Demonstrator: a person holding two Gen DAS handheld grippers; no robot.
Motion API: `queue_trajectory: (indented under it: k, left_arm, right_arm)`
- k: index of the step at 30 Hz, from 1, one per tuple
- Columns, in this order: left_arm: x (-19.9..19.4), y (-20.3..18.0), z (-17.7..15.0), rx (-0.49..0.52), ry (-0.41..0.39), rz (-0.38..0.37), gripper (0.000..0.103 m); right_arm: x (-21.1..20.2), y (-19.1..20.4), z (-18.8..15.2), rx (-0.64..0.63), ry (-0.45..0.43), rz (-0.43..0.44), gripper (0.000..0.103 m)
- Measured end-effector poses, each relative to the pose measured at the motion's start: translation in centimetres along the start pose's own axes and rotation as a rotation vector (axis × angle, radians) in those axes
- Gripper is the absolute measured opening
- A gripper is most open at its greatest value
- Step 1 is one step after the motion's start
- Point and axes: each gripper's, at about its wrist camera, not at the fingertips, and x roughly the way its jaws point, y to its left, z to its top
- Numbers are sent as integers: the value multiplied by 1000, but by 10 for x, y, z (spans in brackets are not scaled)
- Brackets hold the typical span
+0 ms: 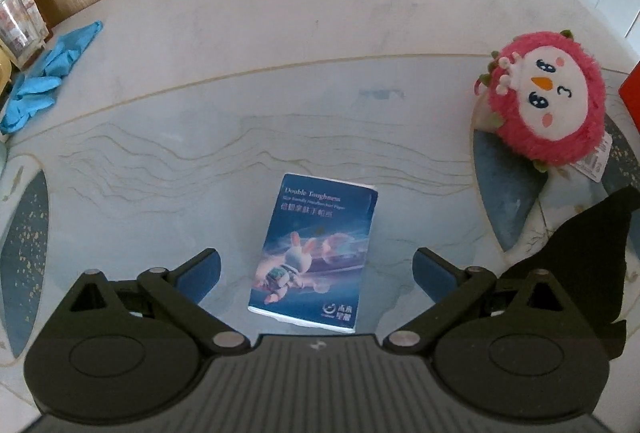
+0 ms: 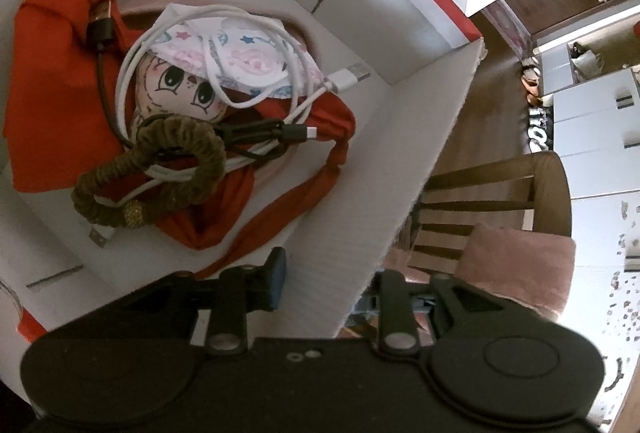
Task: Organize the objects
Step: 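Close the left gripper on the blue booklet and lift it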
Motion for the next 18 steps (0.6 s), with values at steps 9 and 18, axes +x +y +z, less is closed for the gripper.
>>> queue_trajectory:
  k: [9, 18]
  left_arm:
    - [0, -3, 3, 2, -3, 13, 65]
    - [-13, -19, 4, -13, 15, 48, 50]
  right_arm:
    - [-1, 3, -2, -5, -12, 4, 26]
    - [-2, 3, -5, -10, -30, 1, 26]
